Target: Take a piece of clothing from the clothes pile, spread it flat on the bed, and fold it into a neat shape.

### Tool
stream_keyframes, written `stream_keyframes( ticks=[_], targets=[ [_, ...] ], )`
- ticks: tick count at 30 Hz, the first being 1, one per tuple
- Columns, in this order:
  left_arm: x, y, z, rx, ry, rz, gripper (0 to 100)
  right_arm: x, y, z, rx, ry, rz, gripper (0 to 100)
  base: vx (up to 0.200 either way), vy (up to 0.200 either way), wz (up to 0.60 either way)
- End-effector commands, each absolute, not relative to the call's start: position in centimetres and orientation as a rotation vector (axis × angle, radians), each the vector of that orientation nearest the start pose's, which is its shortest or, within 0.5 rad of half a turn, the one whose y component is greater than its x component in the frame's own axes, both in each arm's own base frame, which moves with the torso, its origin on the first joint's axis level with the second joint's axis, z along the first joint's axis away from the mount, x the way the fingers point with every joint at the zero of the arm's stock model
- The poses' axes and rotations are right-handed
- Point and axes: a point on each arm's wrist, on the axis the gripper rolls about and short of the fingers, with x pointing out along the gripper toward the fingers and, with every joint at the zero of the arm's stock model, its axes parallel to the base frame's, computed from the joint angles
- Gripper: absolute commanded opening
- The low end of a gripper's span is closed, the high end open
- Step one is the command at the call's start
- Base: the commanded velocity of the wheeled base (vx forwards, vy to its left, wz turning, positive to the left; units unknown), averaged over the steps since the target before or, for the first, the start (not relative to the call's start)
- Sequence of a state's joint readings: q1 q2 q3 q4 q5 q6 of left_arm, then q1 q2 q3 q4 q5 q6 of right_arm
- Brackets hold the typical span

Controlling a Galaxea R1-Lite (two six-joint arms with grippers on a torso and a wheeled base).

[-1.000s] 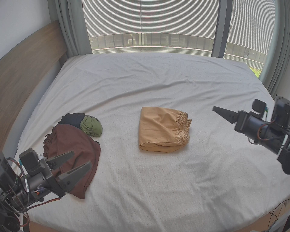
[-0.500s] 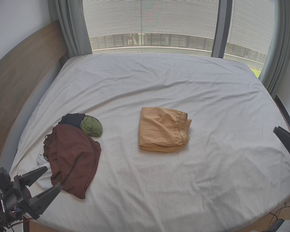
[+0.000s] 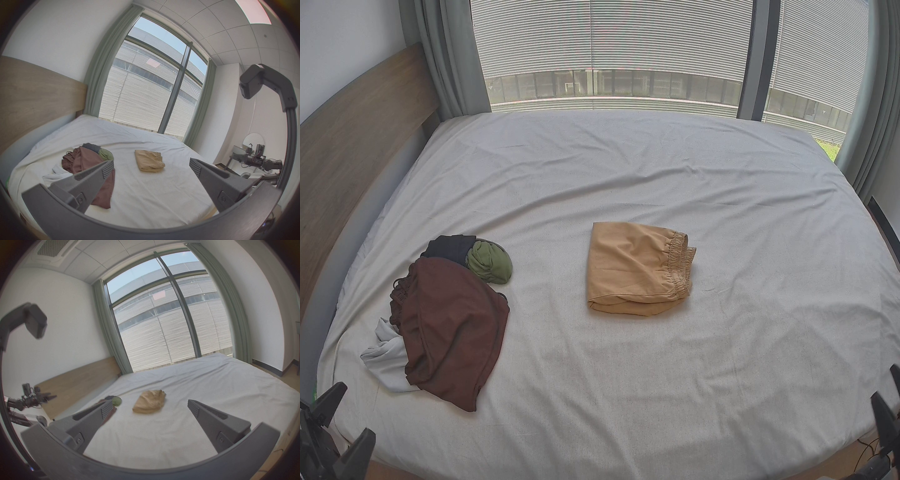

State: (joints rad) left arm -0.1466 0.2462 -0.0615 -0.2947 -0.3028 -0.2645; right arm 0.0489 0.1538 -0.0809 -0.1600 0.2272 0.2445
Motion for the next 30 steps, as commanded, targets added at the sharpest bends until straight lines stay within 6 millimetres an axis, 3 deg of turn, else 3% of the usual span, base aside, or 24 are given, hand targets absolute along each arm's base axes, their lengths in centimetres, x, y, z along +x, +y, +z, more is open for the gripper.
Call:
stream_keyframes(
  ticks=[1, 8, 12, 21, 30],
  targets=[
    [-1.8, -0.5, 10.3, -0.212, -0.119, -0.409, 100, -2.4, 0.4, 8.5, 0.205, -0.075, 0.190, 100, 0.000, 0.000, 0.00],
    [-1.7, -0.5, 9.7, -0.145, -0.074, -0.380, 100, -2.3, 0.2, 8.1, 0.058, -0.054, 0.091, 100, 0.000, 0.000, 0.00],
    [-1.6, -0.3, 8.4, -0.154, 0.048, -0.284, 100, -2.3, 0.1, 8.1, 0.050, -0.054, 0.046, 100, 0.000, 0.000, 0.00],
    [-2.0, -0.5, 8.3, -0.135, -0.013, -0.184, 100, -2.3, -0.1, 8.1, 0.081, -0.058, -0.067, 100, 0.000, 0.000, 0.00],
    [-2.2, -0.3, 8.3, -0.142, -0.041, -0.134, 100, -2.3, 0.0, 8.1, 0.018, -0.051, -0.001, 100, 0.000, 0.000, 0.00]
  ],
)
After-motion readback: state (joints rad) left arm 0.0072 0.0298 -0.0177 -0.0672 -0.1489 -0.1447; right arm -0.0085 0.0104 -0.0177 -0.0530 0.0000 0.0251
